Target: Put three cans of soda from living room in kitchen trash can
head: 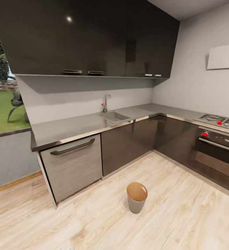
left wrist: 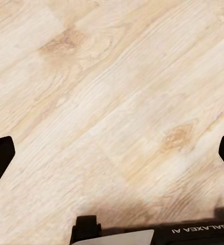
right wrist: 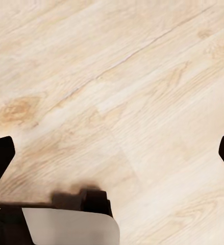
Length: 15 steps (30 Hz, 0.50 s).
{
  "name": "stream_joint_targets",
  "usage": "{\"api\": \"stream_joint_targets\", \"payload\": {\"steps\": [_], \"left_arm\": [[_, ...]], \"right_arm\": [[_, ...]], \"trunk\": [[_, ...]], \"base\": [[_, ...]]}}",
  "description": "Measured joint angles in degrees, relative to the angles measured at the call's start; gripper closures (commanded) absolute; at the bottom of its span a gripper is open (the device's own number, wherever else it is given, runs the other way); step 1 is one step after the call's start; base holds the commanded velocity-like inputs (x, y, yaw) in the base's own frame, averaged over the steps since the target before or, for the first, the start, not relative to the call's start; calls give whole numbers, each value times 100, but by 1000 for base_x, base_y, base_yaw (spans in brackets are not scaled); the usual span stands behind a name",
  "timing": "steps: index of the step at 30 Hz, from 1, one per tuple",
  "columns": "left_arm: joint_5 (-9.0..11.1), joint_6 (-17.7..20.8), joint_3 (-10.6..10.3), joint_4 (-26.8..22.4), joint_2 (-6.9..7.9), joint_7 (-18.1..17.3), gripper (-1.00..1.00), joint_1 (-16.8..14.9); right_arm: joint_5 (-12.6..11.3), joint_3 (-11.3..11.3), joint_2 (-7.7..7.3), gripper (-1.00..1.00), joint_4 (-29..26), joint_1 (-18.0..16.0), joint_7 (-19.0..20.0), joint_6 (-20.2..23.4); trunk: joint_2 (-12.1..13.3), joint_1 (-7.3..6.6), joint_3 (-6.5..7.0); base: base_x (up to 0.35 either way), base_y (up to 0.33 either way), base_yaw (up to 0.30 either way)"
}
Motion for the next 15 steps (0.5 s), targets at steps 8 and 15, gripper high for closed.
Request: {"api": "stream_joint_targets", "payload": {"steps": [8, 15], "left_arm": [[0, 0, 1, 0, 0, 0, -100, 0], [0, 0, 0, 0, 0, 0, -100, 0]], "right_arm": [[0, 1, 0, -100, 0, 0, 1, 0], [0, 1, -5, -100, 2, 0, 7, -7]], "trunk": [[0, 0, 0], [0, 0, 0]], "base": [[346, -1, 0], [346, 0, 0]]}}
